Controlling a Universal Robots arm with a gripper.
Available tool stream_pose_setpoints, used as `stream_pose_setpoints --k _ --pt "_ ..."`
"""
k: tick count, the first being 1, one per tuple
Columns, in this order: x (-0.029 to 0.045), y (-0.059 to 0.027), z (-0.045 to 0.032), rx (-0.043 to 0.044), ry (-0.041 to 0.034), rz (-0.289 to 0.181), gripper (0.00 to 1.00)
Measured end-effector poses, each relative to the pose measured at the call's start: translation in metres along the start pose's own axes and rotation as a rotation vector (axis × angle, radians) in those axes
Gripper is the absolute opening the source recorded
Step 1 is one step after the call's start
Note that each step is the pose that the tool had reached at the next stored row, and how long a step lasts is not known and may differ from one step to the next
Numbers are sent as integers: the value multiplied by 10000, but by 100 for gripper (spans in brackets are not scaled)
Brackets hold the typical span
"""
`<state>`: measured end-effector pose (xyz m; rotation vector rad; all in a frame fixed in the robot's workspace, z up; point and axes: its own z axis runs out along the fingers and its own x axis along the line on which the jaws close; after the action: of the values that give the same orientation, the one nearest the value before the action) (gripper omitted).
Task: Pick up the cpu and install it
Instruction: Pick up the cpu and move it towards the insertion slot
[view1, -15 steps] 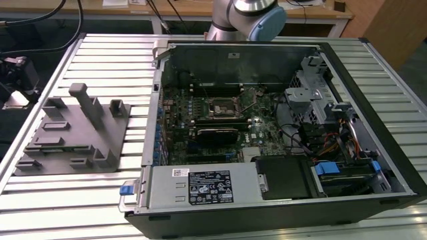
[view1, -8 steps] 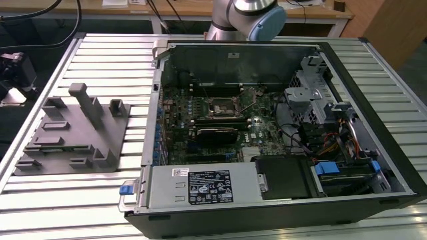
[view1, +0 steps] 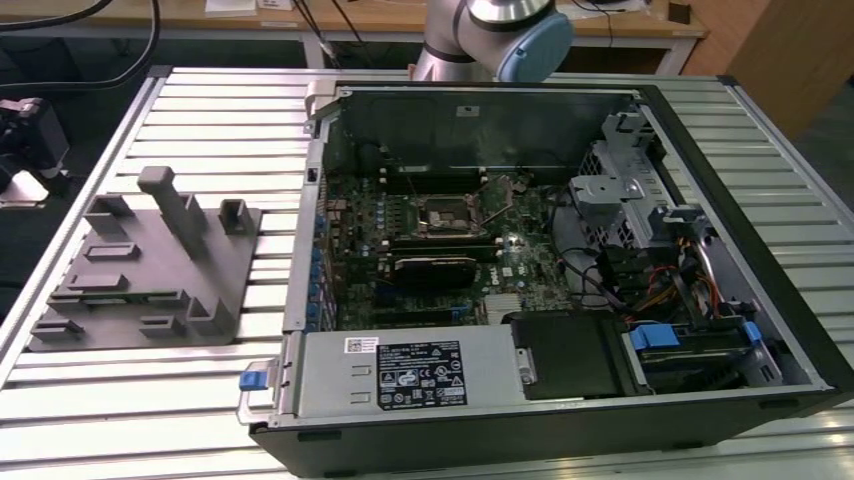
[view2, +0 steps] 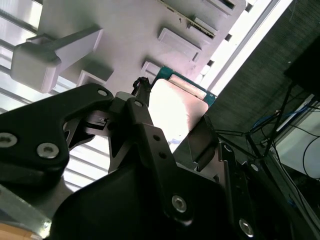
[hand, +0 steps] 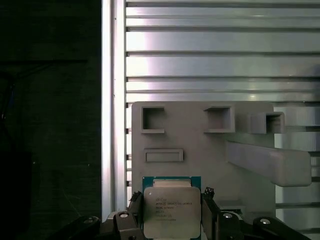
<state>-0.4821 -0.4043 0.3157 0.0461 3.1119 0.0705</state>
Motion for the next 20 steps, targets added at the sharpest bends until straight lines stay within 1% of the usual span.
stream_pose_setpoints --k 20 --pt "-6 10 -219 -1 -33 -2 55"
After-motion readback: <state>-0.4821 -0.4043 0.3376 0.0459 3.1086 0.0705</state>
